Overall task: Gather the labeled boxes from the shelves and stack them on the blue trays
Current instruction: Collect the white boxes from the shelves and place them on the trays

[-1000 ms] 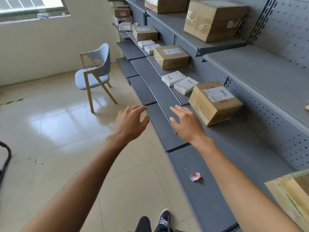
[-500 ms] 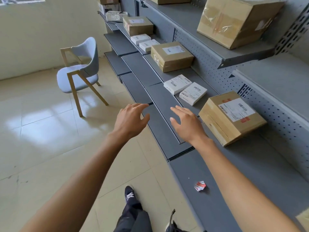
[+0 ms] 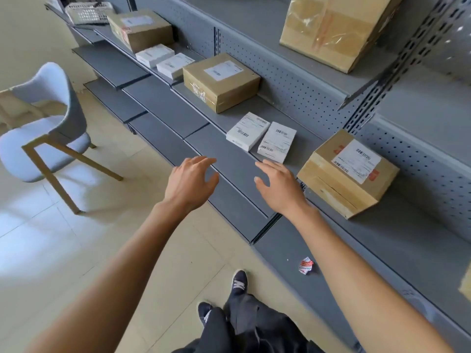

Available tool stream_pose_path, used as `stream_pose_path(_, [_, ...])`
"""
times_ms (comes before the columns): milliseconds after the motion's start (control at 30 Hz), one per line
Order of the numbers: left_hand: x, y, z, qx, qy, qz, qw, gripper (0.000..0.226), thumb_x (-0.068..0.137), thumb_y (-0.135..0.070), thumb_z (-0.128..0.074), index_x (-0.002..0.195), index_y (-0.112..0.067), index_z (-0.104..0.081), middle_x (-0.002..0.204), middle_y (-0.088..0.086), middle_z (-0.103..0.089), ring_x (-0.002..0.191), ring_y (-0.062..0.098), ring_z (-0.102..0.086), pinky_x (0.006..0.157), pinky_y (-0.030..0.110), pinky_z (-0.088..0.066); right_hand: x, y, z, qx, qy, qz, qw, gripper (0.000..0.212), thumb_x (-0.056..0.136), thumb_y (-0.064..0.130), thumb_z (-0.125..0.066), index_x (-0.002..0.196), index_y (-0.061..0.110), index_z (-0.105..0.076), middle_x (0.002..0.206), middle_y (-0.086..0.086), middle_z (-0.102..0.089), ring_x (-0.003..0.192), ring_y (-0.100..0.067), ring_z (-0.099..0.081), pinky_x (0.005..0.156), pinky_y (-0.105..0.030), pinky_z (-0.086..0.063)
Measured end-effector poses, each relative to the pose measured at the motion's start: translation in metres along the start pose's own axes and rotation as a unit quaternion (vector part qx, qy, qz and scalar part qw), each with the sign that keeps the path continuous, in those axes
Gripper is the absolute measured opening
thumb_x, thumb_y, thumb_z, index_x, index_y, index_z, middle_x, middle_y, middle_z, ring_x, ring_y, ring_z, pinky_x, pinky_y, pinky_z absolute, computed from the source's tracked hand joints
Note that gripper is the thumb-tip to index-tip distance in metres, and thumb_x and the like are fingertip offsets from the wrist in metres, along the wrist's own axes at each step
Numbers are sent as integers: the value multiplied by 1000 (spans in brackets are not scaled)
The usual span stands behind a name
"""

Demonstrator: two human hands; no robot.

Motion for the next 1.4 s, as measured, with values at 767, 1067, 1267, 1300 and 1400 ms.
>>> stream_pose_path(767, [198, 3, -125, 92, 134, -63, 985, 58, 99, -48, -51, 151, -26, -39, 161, 6, -31, 150, 28, -20, 112, 56, -31, 113, -120, -43, 8, -34, -145, 989, 44, 97, 23, -59, 140, 10, -55, 145, -11, -50, 136, -29, -39, 104, -48, -44])
stream_pose_path(1067, [252, -6, -173, 115, 176, -132, 969, 67, 96, -63, -45, 154, -32, -28, 167, 4, -12, 155, 31, 0, 116, 60, -23, 158, -135, -75, -47, -45, -208, 976, 61, 98, 31, -58, 154, 25, -36, 166, -9, -18, 152, -30, -15, 118, -52, -23])
stream_pose_path(1267, [261, 2, -196, 119, 191, -198, 954, 66, 94, -66, -41, 150, -31, -34, 165, -1, -16, 154, 28, -5, 114, 58, -31, 156, -134, -100, -60, -67, -217, 972, 60, 88, 23, -66, 146, 20, -47, 161, -14, -30, 150, -33, -23, 106, -52, -40])
stream_pose_path(1300, [261, 4, -196, 115, 182, -207, 954, 66, 93, -66, -42, 149, -30, -36, 164, -1, -19, 153, 28, -7, 113, 58, -32, 152, -132, -103, -57, -79, -214, 972, 62, 87, 22, -67, 146, 20, -47, 161, -13, -30, 150, -33, -23, 105, -51, -41])
stream_pose_path(1400, [260, 7, -195, 109, 162, -222, 955, 66, 90, -69, -44, 142, -29, -41, 160, 0, -25, 152, 29, -12, 112, 61, -30, 144, -125, -104, -50, -119, -218, 967, 59, 86, 27, -70, 141, 18, -52, 159, -12, -33, 149, -33, -27, 104, -51, -43])
Point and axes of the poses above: each hand's wrist, its own x-axis towards the middle knuckle, its own z-axis out of the back of the hand, y = z × x, the point moved 8 cm from there along x, towards the middle knuckle
